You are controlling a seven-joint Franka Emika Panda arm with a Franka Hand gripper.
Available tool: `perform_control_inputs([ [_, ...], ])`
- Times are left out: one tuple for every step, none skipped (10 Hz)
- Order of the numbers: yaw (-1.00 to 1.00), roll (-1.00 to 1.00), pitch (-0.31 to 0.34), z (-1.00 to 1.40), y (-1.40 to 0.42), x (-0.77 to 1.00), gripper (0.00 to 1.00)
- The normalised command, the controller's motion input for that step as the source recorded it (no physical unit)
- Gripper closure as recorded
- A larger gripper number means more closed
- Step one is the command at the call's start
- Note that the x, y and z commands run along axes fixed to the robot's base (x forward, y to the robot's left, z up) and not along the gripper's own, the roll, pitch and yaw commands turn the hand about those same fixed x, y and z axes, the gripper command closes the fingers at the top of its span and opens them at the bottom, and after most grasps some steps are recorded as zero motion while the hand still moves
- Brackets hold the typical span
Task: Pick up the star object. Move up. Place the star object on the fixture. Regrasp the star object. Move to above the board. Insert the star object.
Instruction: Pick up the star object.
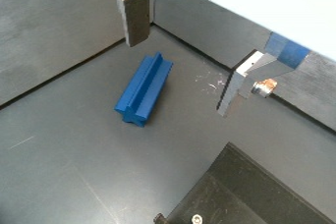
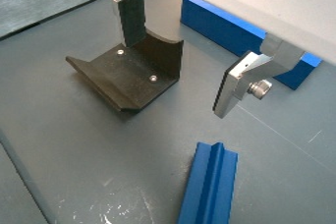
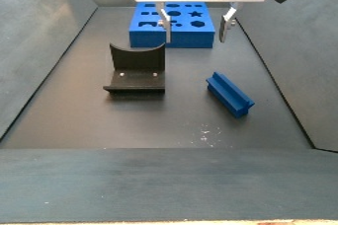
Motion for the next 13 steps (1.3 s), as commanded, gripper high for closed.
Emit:
perform_control_inputs([
  [0.00, -0.07, -0.074, -0.05, 0.01, -0.21, 0.00],
  [0.07, 0.00, 0.000, -0.15, 0.15, -0.19, 0.00],
  [0.30, -0.05, -0.060, -0.36, 0.06, -0.44, 0.00],
  [0.23, -0.10, -0.077, -0.33, 0.02, -0.48, 0.00],
  [0.24, -0.23, -0.289, -0.37, 0.01, -0.43, 0.00],
  [0.25, -0.13, -0.377, -0.44, 0.00, -0.43, 0.00],
  [0.31, -0.06, -0.354, -0.49, 0.00, -0.36, 0.00],
  [0.29, -0.08, -0.323, -0.53, 0.00, -0.32, 0.00],
  [0.26, -0.03, -0.303, -0.55, 0.00, -0.29, 0.00],
  [0.27, -0.05, -0.266, -0.56, 0.00, -0.19, 0.00],
  [0.26, -0.09, -0.169, -0.55, 0.01, 0.00, 0.00],
  [0.28, -0.08, -0.034, -0.58, 0.02, 0.03, 0.00],
  [0.29, -0.10, 0.000, -0.63, 0.01, 0.07, 0.00],
])
